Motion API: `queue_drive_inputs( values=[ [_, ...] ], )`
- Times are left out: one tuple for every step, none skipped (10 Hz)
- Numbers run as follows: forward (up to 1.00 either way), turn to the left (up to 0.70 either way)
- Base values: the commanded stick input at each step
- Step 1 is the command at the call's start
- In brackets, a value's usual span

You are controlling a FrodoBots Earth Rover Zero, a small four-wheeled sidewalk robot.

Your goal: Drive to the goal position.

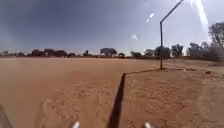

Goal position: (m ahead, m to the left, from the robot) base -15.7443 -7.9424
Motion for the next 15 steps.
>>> queue_drive_inputs(
  values=[
    [0.70,0.27],
    [0.70,0.27],
    [0.70,0.27],
    [0.70,0.27],
    [0.70,0.27],
    [0.70,0.27],
    [0.70,0.27],
    [0.00,0.45],
    [0.00,0.45],
    [0.00,0.45],
    [0.00,0.45],
    [0.00,0.45],
    [0.00,0.45],
    [0.00,0.45],
    [0.00,0.45]
  ],
)
